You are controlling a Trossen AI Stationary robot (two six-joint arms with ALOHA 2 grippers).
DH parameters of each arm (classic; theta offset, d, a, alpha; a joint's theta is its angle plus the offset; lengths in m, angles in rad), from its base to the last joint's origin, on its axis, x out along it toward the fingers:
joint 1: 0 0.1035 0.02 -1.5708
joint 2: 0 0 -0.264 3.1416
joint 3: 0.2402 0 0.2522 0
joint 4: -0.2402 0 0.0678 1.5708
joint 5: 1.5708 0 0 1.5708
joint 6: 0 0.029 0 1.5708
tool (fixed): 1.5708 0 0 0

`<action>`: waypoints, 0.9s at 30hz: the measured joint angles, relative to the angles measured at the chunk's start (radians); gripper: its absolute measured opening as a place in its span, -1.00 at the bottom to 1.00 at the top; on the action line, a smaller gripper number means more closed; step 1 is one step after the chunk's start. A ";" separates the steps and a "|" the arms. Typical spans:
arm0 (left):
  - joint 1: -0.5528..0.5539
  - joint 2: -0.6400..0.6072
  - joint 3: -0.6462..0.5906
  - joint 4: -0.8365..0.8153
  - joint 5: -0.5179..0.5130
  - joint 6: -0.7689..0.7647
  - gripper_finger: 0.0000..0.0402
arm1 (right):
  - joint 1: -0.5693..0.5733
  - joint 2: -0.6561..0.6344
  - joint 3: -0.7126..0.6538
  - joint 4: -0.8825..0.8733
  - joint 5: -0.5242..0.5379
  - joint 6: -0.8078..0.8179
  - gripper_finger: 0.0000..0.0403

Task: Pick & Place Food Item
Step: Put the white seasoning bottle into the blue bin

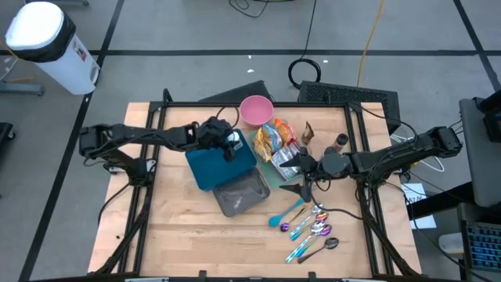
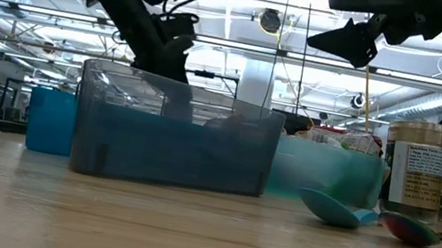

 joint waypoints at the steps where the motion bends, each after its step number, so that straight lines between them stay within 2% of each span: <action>1: 0.002 0.005 0.000 0.005 0.000 0.005 0.06 | 0.000 0.000 0.000 0.000 0.000 0.001 0.81; 11: 0.048 0.011 0.001 0.010 0.052 -0.006 0.08 | 0.000 0.000 0.000 -0.001 0.000 0.000 0.81; 27: 0.058 0.102 0.004 0.068 0.037 -0.010 0.11 | 0.000 0.000 0.001 -0.005 0.000 -0.001 0.81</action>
